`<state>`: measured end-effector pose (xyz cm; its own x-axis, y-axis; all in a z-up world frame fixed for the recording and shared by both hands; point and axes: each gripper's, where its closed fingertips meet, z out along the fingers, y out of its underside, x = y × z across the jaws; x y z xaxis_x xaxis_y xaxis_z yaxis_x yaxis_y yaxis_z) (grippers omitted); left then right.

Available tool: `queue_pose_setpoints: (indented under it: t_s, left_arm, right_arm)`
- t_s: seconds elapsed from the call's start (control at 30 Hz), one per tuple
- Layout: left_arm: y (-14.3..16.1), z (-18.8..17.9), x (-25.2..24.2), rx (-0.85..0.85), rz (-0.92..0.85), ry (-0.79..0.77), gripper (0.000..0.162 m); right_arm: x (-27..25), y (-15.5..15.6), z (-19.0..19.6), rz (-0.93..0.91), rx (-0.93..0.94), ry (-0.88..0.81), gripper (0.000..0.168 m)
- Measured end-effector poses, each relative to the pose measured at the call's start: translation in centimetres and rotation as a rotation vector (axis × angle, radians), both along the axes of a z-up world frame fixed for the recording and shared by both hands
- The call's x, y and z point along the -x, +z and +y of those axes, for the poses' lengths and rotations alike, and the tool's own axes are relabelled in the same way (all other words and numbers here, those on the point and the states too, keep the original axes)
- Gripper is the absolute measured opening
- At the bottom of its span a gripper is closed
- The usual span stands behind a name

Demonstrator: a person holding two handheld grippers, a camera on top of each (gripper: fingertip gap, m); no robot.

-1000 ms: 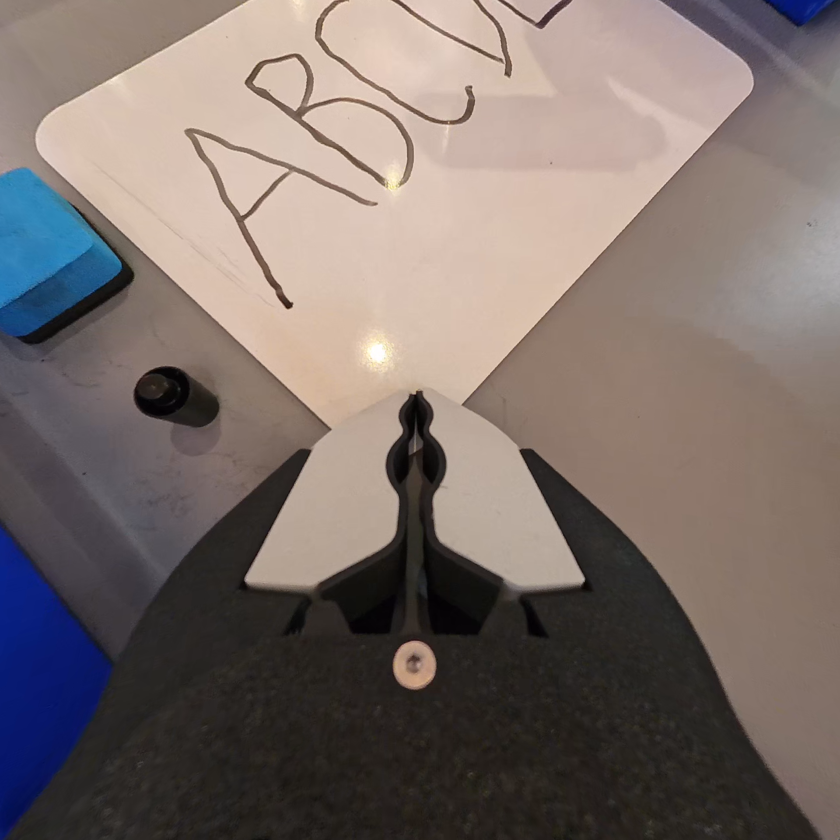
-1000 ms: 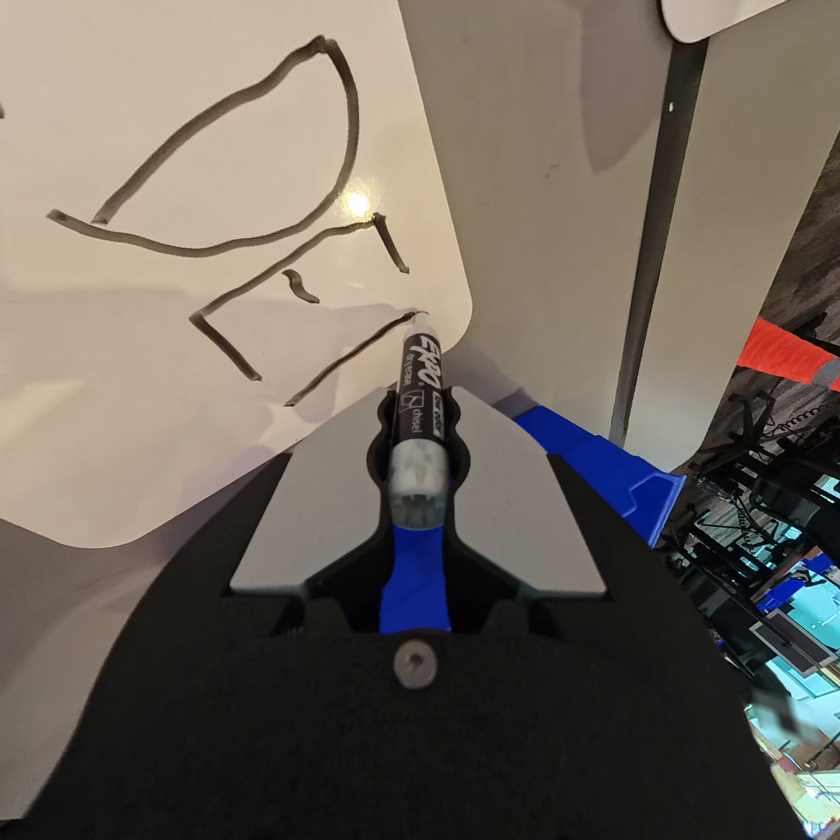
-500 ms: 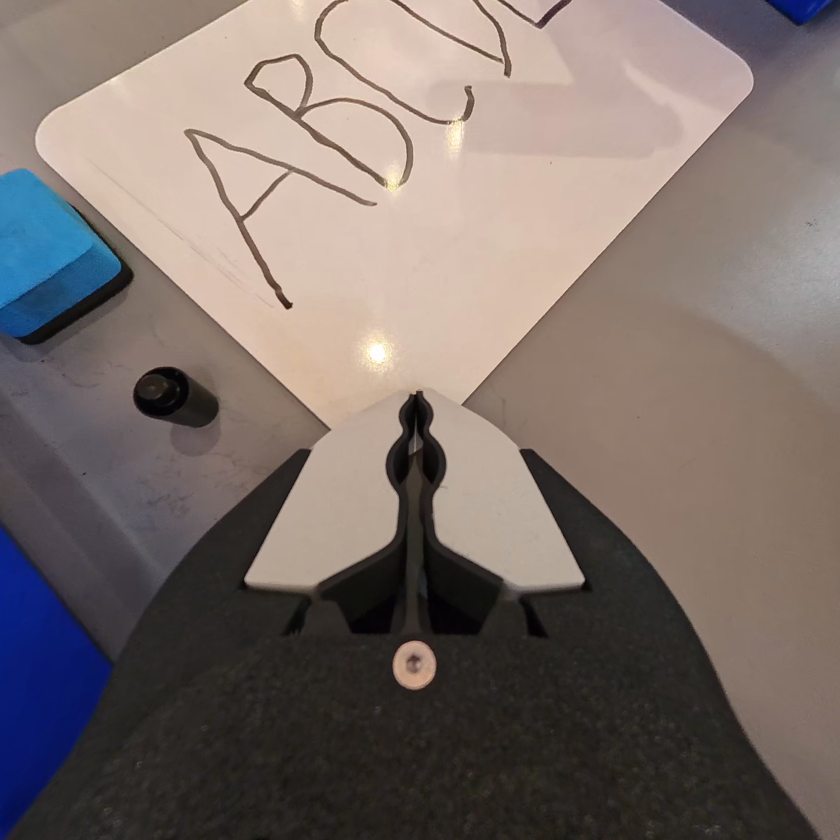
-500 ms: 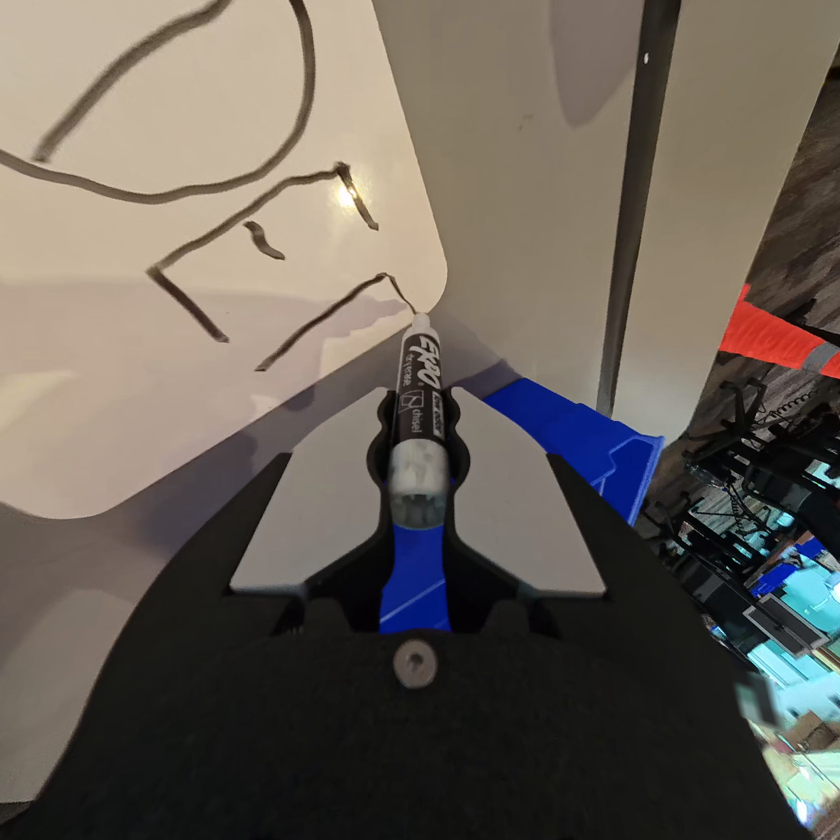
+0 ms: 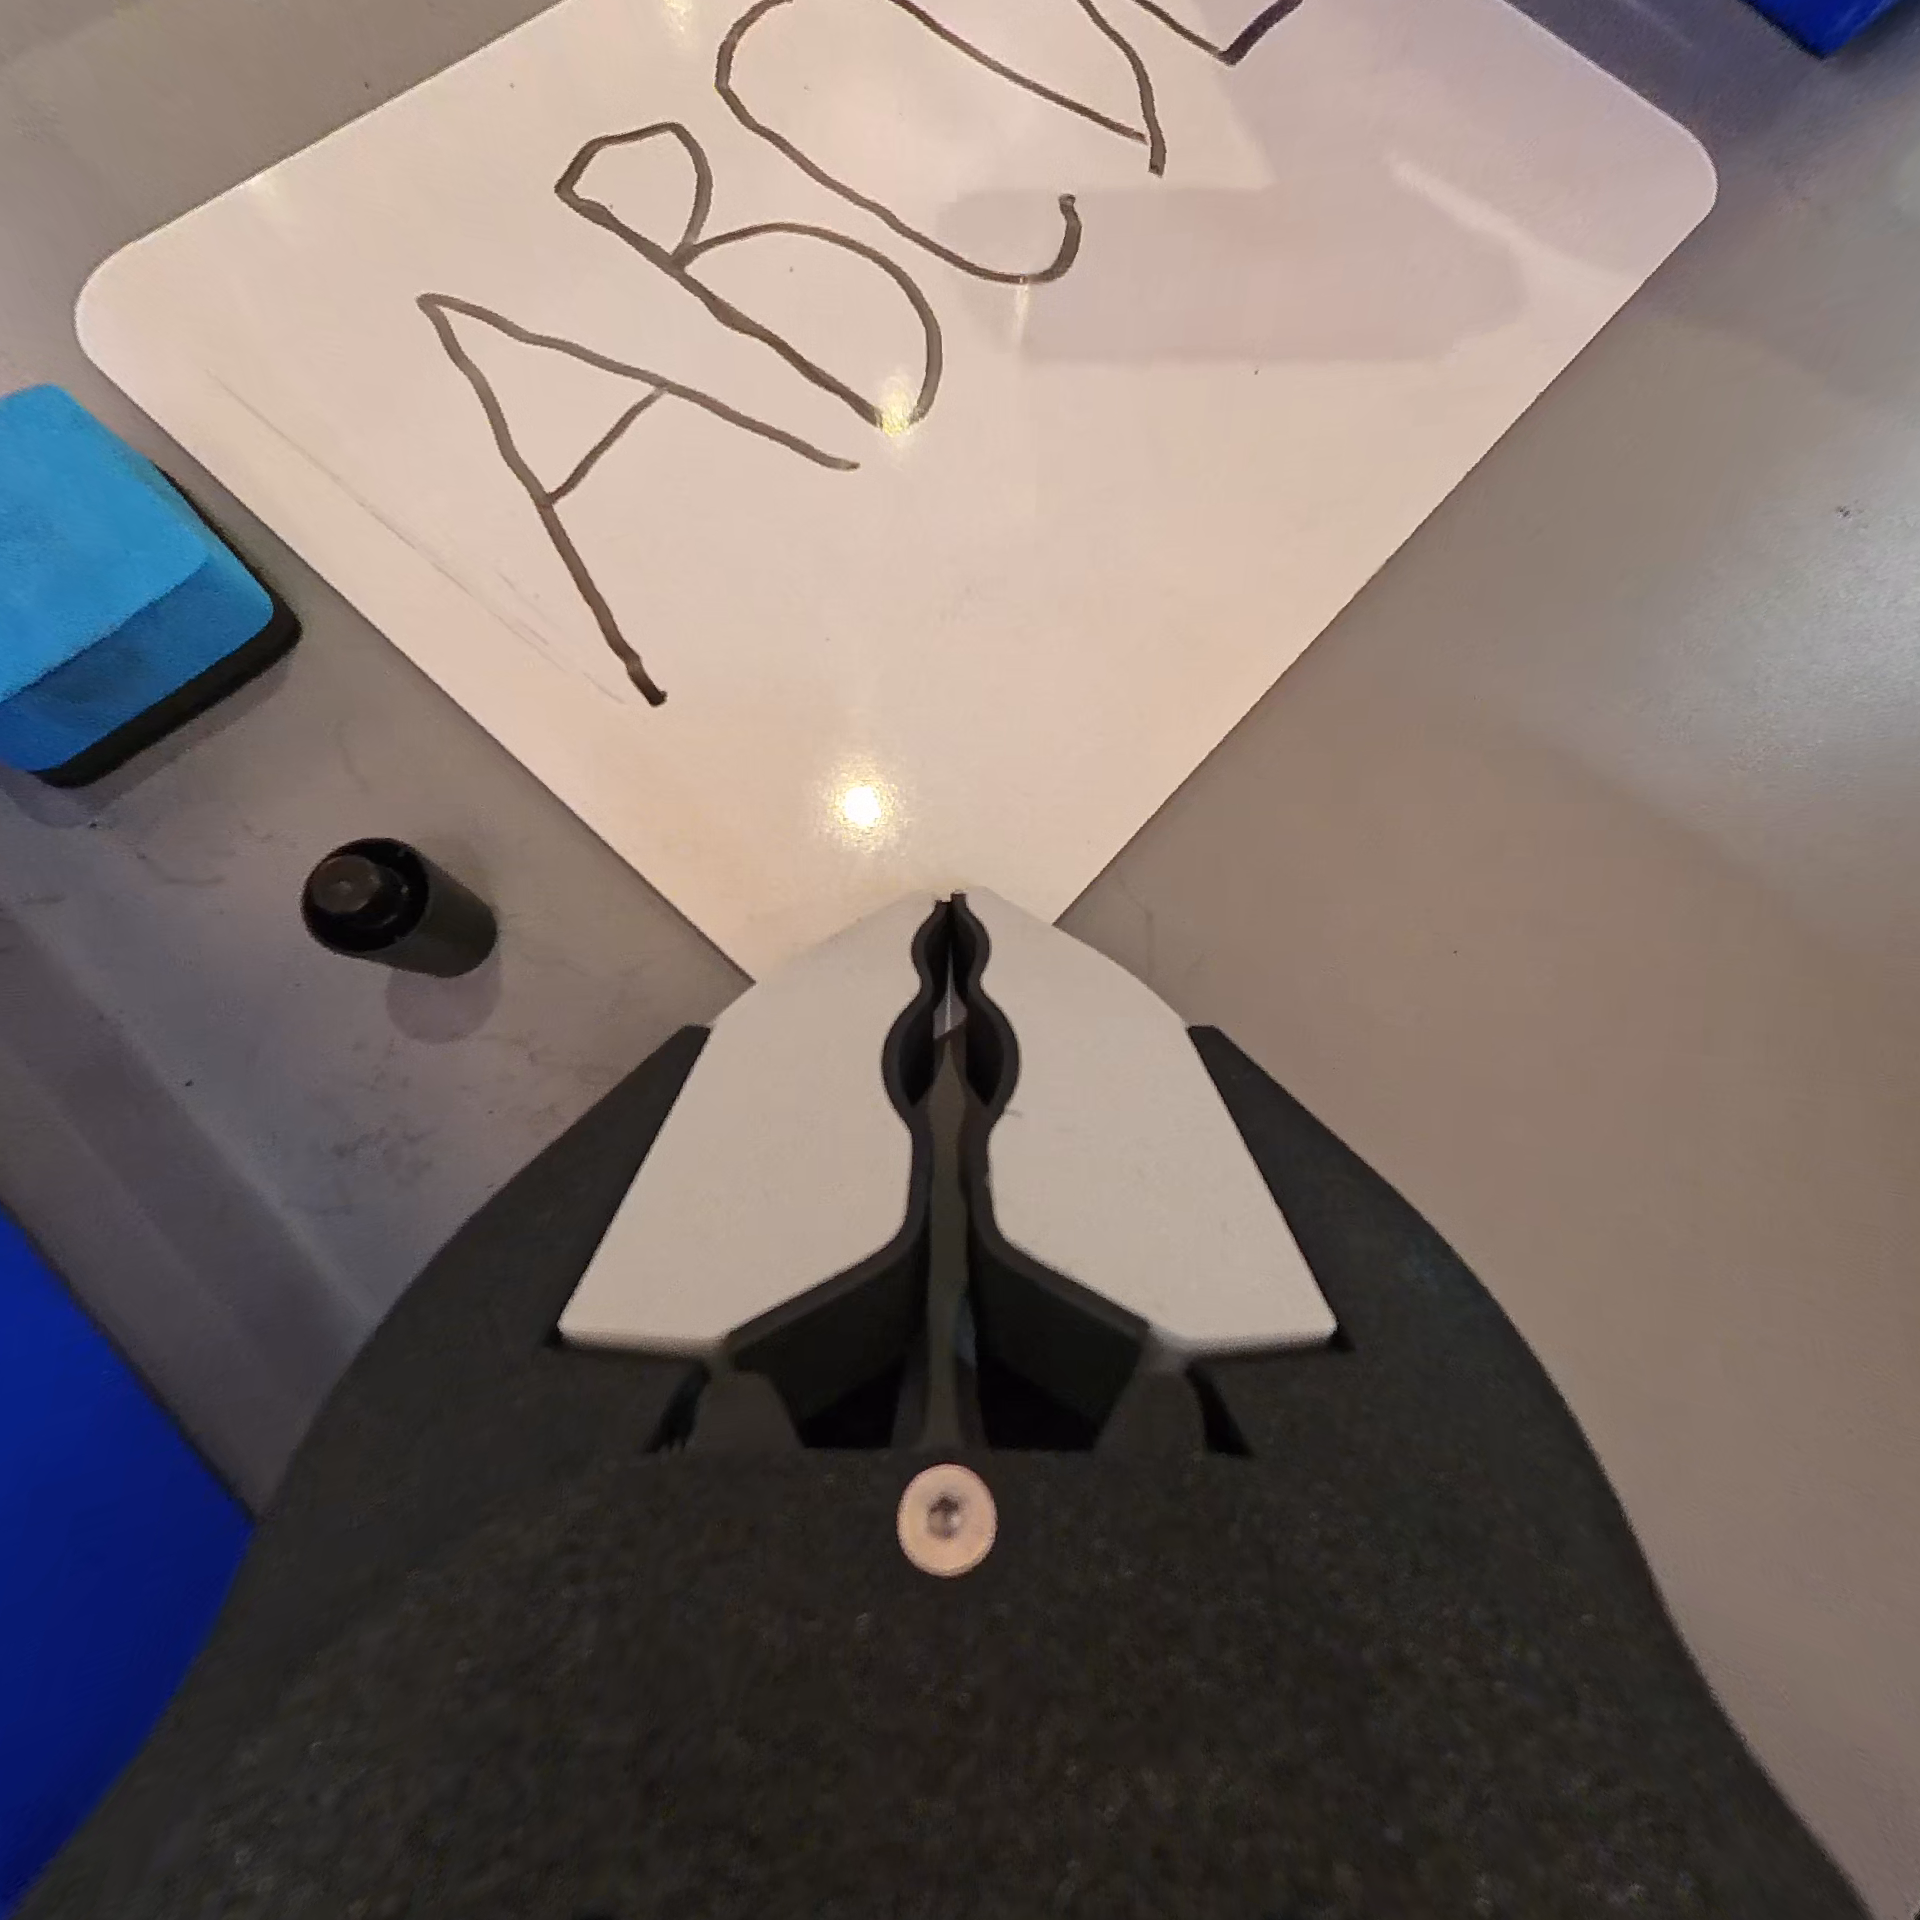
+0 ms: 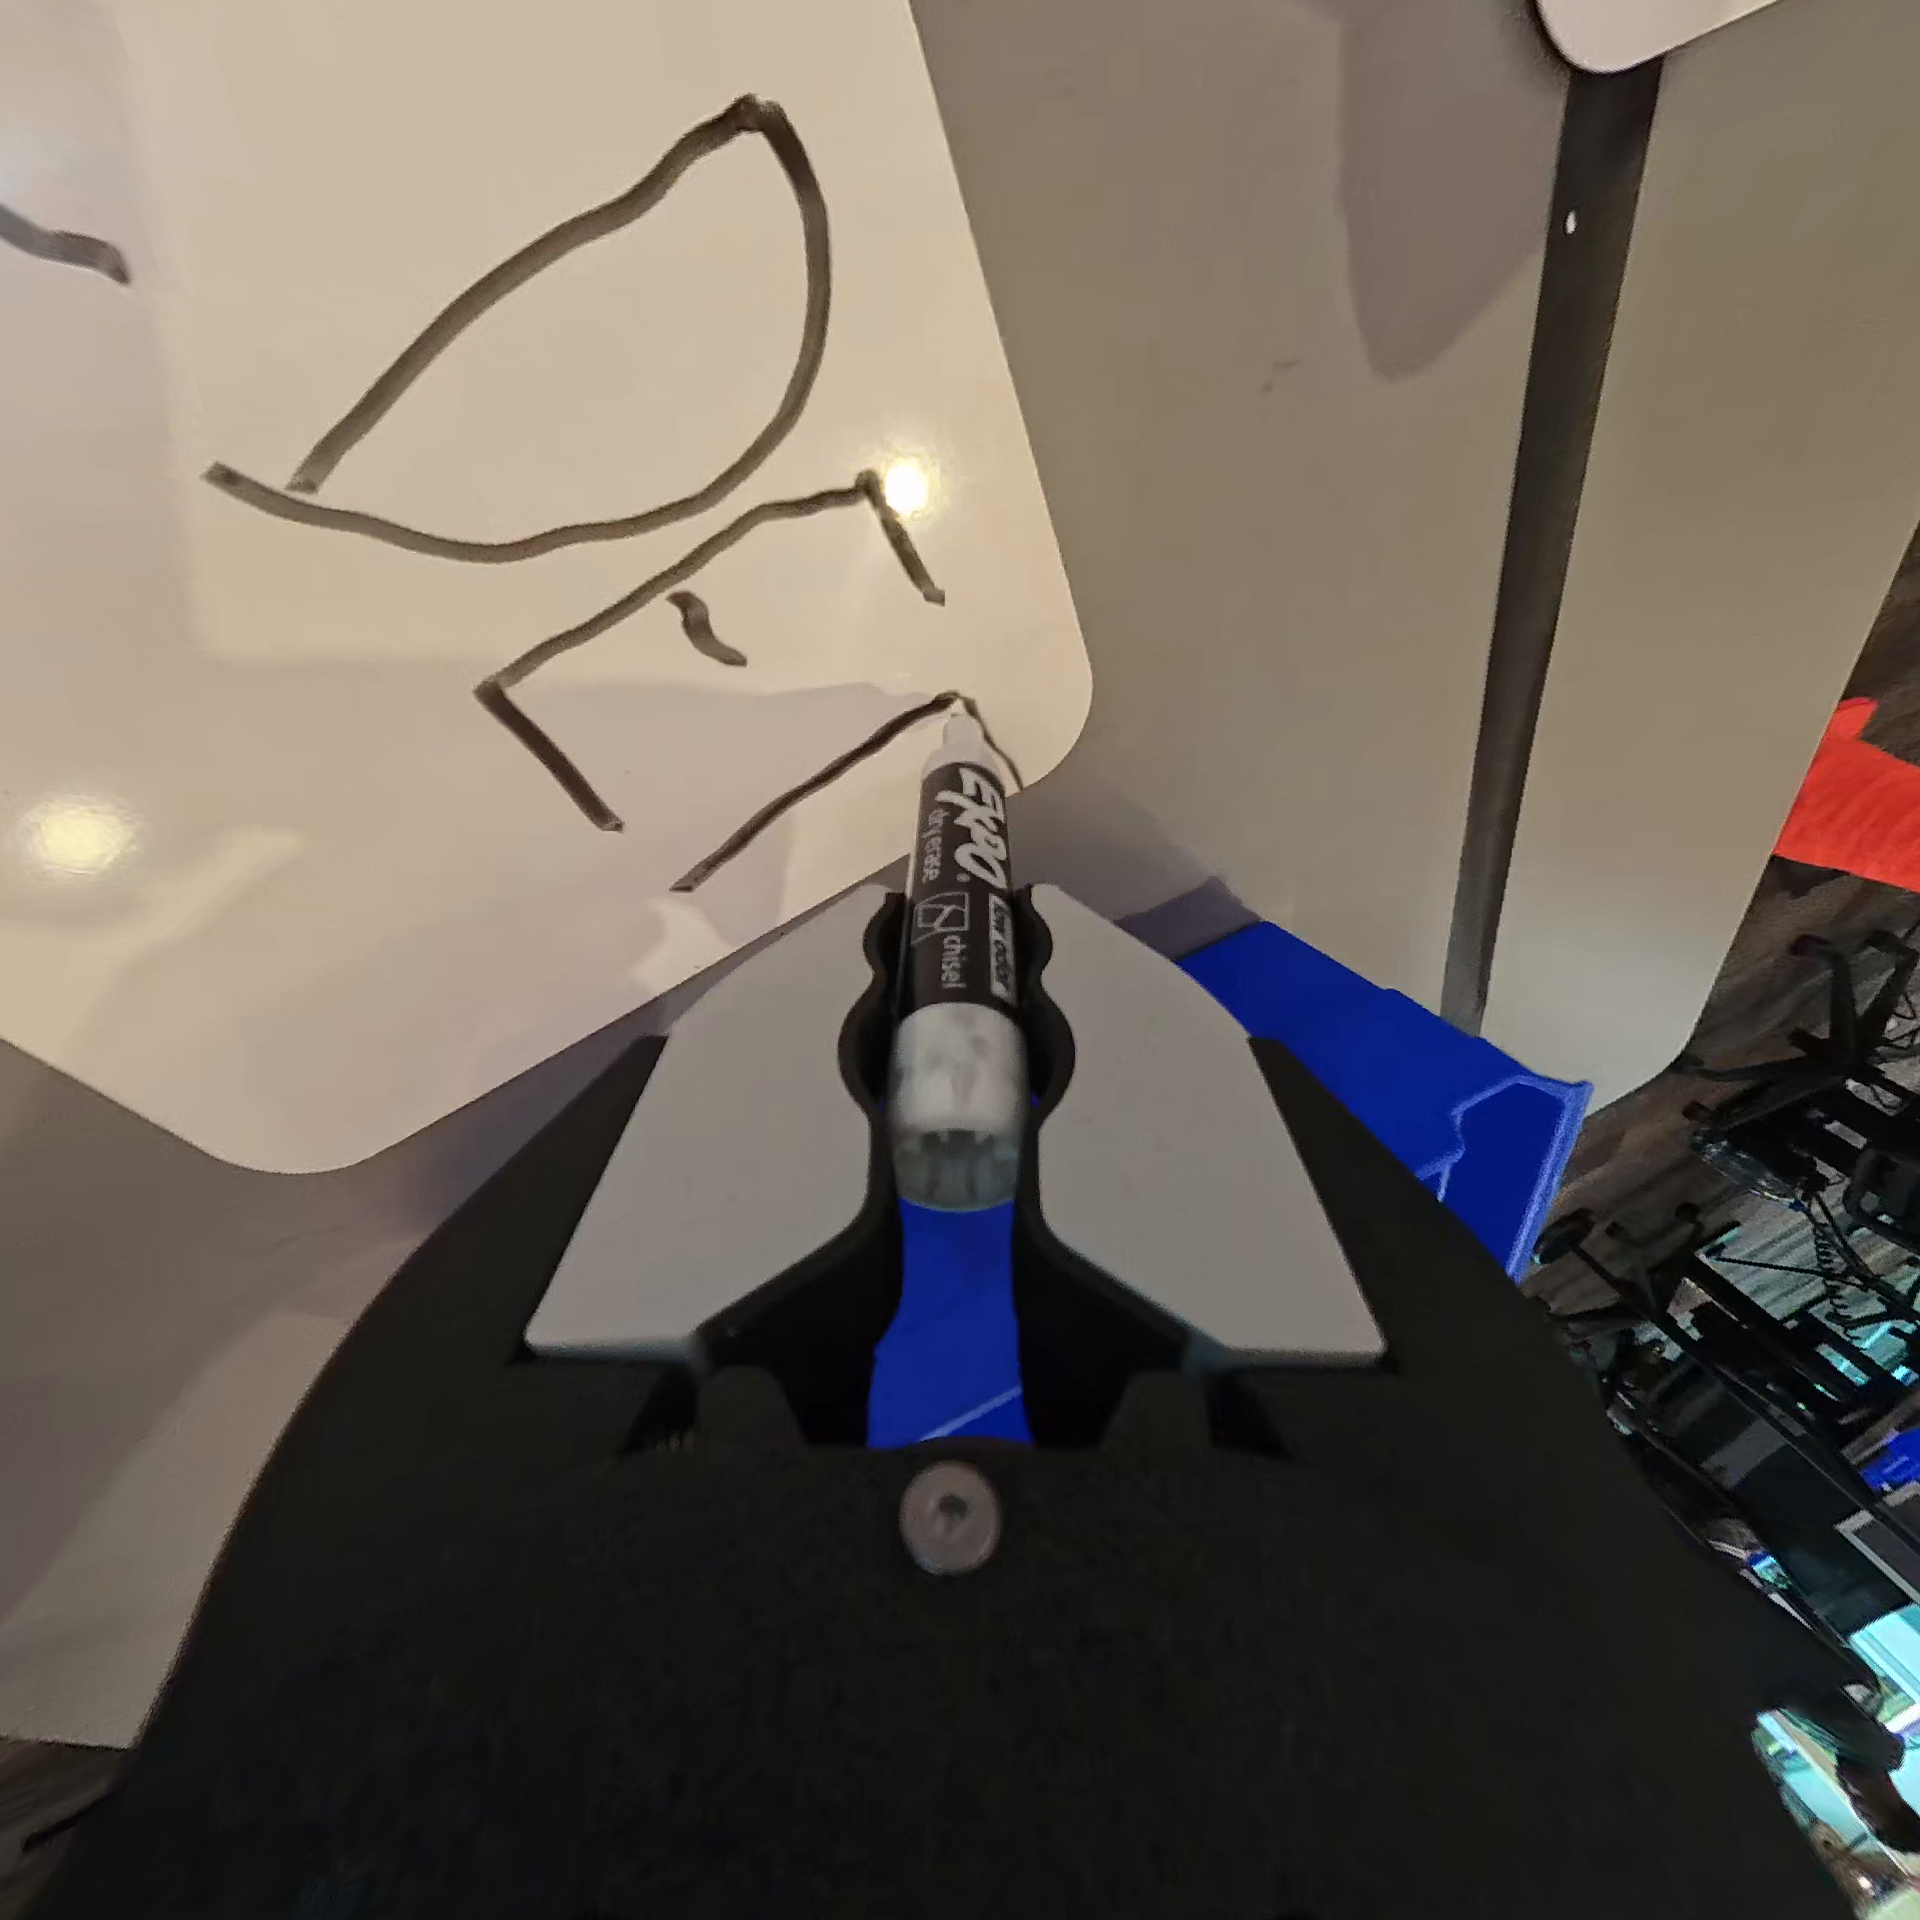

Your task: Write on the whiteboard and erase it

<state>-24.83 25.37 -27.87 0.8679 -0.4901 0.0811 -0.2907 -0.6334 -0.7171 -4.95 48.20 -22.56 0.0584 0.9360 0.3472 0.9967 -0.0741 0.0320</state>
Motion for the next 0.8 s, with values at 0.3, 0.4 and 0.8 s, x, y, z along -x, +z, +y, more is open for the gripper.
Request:
queue_pose_setpoints:
  t_s: [0.3,0.4,0.8]
  left_arm:
    - [0.0,0.0,0.0,0.001,-0.001,0.0,0.0]
    - [0.0,0.0,0.0,0.001,-0.001,0.0,0.0]
    - [0.0,0.0,0.0,0.001,-0.002,0.0,0.0]
  right_arm:
    - [0.1,-0.7,0.2,-0.035,0.006,0.005,0.019]
    - [-0.6,-0.7,0.7,-0.061,-0.011,-0.008,0.019]
    - [-1.6,0.4,0.6,-0.027,-0.006,-0.016,0.019]
